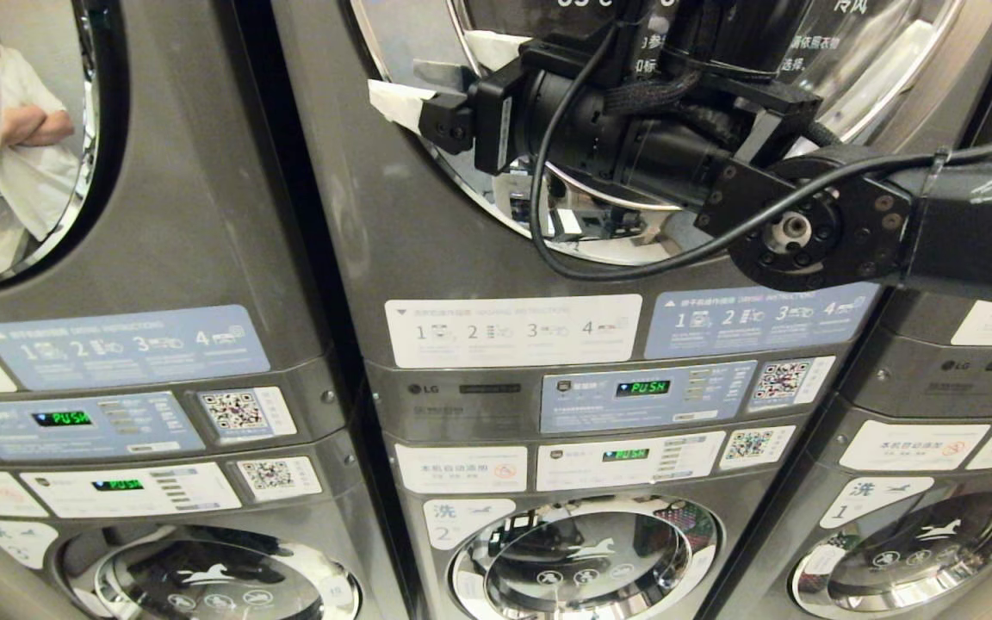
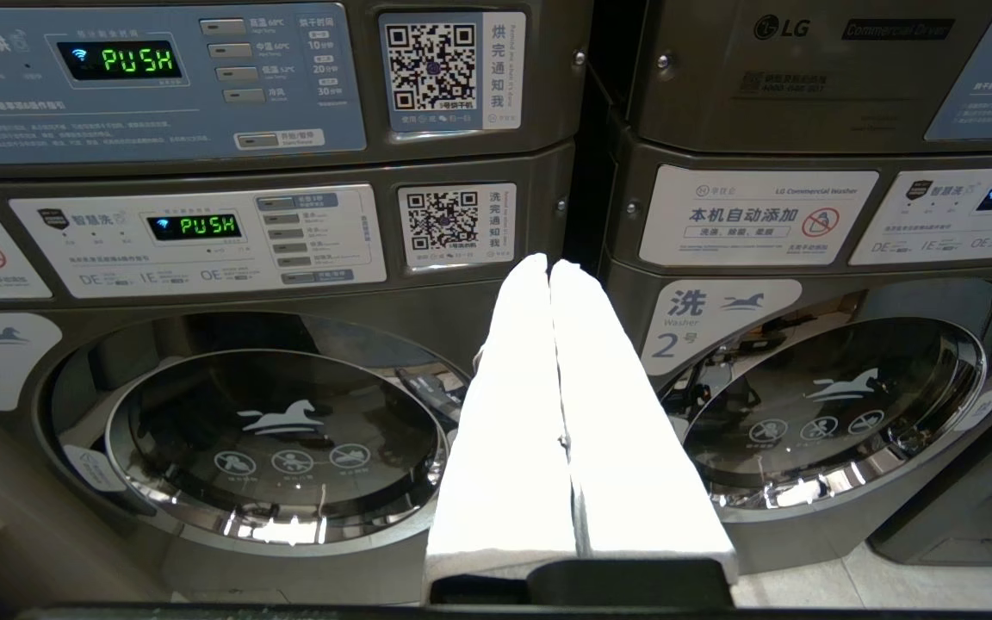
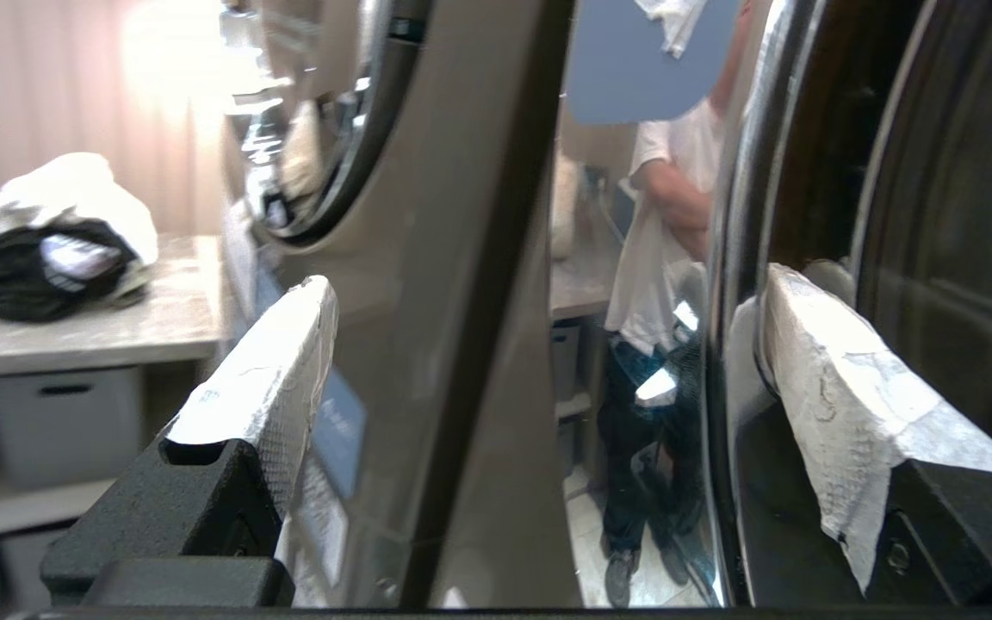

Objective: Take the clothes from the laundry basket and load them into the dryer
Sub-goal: Open the dryer

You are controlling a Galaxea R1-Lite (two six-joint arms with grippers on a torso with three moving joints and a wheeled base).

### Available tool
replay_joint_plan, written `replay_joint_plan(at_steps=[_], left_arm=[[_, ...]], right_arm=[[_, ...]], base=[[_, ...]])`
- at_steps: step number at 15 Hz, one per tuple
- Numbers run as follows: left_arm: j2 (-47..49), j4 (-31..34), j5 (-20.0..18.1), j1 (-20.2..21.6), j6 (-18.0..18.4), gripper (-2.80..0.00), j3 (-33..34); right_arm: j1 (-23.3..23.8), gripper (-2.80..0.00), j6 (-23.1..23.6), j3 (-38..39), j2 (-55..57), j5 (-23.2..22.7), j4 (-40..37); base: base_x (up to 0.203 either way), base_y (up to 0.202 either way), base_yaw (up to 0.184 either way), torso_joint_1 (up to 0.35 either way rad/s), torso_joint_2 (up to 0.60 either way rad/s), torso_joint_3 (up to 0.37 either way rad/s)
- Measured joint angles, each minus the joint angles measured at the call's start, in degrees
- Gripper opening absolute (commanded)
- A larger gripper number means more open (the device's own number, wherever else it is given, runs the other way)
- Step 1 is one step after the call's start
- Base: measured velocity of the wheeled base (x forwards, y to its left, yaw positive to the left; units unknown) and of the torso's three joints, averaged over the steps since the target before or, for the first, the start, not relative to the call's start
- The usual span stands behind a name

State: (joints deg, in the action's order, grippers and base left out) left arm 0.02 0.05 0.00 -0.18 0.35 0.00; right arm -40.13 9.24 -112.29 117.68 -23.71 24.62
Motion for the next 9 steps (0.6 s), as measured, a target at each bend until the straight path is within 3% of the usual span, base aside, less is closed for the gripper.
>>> replay_joint_plan(at_steps=[5, 9], left_arm=[[0.00, 0.02, 0.00, 0.00, 0.00, -2.80, 0.00], [0.00, 0.00, 0.00, 0.00, -0.02, -2.80, 0.00]], right_arm=[[-1.40, 0.00, -0.08, 0.09, -3.56, -5.23, -6.22], [-3.03, 0.00, -0.04, 1.06, -7.15, -6.21, -9.55]], base=[[0.000, 0.000, 0.000, 0.000, 0.00, 0.000], [0.000, 0.000, 0.000, 0.000, 0.00, 0.000]])
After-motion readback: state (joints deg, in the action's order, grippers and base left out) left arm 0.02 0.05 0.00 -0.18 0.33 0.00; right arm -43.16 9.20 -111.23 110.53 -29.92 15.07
